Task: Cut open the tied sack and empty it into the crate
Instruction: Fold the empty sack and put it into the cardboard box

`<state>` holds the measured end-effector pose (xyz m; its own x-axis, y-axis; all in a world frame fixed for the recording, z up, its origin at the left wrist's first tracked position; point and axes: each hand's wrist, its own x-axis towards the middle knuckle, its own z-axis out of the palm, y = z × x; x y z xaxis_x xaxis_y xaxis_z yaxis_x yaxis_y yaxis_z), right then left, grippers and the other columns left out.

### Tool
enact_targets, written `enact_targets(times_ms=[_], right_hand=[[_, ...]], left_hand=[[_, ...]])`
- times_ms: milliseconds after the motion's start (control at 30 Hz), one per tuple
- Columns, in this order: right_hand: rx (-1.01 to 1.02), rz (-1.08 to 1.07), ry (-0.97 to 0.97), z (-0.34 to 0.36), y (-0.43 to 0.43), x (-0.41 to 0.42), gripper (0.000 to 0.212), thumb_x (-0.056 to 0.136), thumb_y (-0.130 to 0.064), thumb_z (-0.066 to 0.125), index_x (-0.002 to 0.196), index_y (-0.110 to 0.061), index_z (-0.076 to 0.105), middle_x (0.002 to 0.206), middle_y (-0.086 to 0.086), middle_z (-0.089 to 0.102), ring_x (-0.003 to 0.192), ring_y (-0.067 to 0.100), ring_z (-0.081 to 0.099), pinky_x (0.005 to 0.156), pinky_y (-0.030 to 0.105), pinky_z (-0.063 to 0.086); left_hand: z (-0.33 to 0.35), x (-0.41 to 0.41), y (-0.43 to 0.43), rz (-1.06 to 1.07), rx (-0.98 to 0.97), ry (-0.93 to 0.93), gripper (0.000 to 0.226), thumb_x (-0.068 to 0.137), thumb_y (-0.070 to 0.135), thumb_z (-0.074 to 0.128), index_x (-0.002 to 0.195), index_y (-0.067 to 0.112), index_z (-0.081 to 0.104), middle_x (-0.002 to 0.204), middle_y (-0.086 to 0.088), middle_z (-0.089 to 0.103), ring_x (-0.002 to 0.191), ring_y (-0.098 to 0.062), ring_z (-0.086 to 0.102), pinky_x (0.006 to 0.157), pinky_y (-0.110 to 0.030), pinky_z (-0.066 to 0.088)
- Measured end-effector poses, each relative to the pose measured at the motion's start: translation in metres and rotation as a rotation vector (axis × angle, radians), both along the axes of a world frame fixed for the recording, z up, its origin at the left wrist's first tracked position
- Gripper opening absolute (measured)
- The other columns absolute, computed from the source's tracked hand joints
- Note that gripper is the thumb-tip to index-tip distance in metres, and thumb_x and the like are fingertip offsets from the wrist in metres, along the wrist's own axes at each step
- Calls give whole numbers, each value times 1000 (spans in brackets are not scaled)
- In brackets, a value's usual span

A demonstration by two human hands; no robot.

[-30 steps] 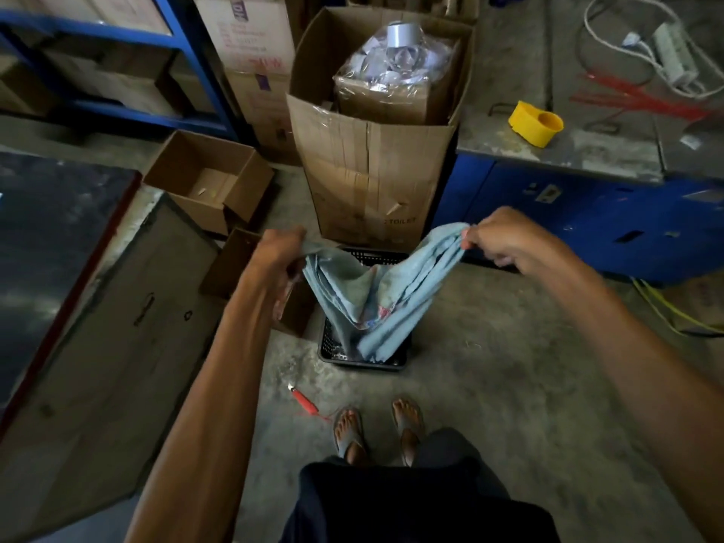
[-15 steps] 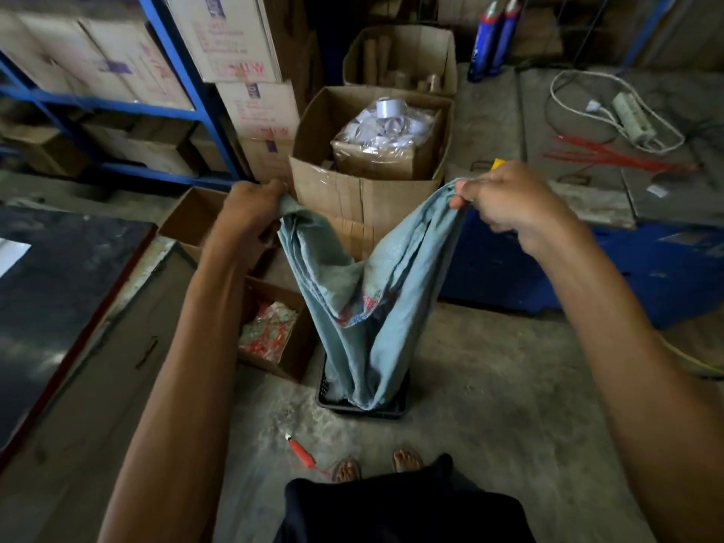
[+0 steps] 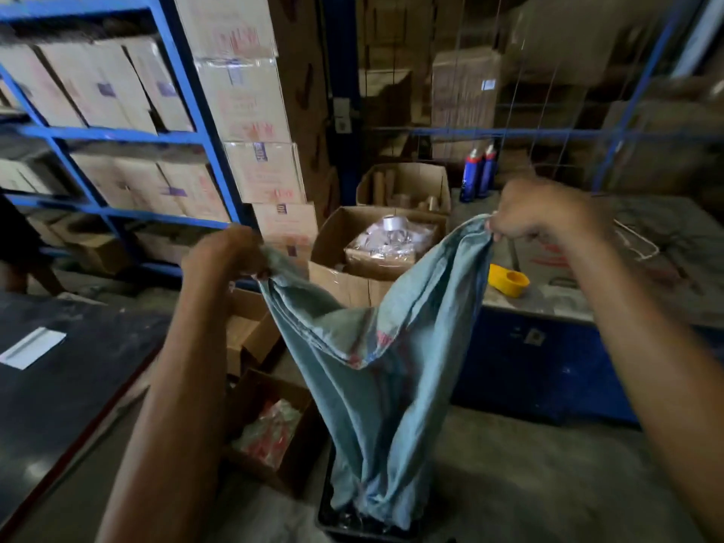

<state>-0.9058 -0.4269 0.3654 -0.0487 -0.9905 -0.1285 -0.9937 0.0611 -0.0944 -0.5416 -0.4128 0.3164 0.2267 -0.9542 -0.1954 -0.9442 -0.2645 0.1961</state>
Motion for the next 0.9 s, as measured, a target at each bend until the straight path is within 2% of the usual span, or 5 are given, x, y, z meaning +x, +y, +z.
enact_targets(times_ms=[200, 333, 633, 800, 900], right_hand=[[-289, 305, -81, -24, 13, 10, 16, 94, -30, 61, 103, -21, 70, 97, 6, 68, 97, 33, 63, 79, 41, 52], [-233, 631, -338, -17, 30, 46, 18, 97, -22, 57, 112, -20, 67, 103, 2, 58, 99, 21, 55, 84, 37, 43], [-724, 200, -587, -94, 62, 31, 33, 88, -42, 65, 115, -25, 57, 102, -1, 60, 95, 18, 59, 73, 31, 47], [400, -71, -680, -167, 97, 35, 61, 84, -72, 53, 89, -14, 69, 79, 0, 77, 66, 19, 73, 66, 28, 49], [469, -136, -879, -194, 91, 53, 34, 93, -42, 62, 94, -9, 70, 79, 5, 76, 71, 24, 71, 54, 27, 56]], left_hand=[[-20, -8, 29, -478, -534, 336, 41, 75, 55, 71, 106, 29, 71, 136, -7, 48, 134, -27, 42, 105, -38, 41], [-26, -72, 30, -584, -388, 1044, 11, 89, 20, 74, 97, 27, 70, 128, 9, 65, 121, -3, 60, 100, -21, 48], [-76, -101, 15, -282, -434, 1386, 9, 97, 14, 66, 96, 9, 59, 86, -2, 69, 82, -16, 68, 81, -32, 57], [-80, -101, 9, -92, -610, 1427, 9, 93, 16, 71, 94, 12, 64, 91, -1, 73, 89, -17, 70, 90, -39, 59], [-84, -101, 11, -71, -635, 1400, 11, 92, 21, 73, 96, 13, 65, 102, -9, 72, 101, -26, 68, 102, -51, 54]])
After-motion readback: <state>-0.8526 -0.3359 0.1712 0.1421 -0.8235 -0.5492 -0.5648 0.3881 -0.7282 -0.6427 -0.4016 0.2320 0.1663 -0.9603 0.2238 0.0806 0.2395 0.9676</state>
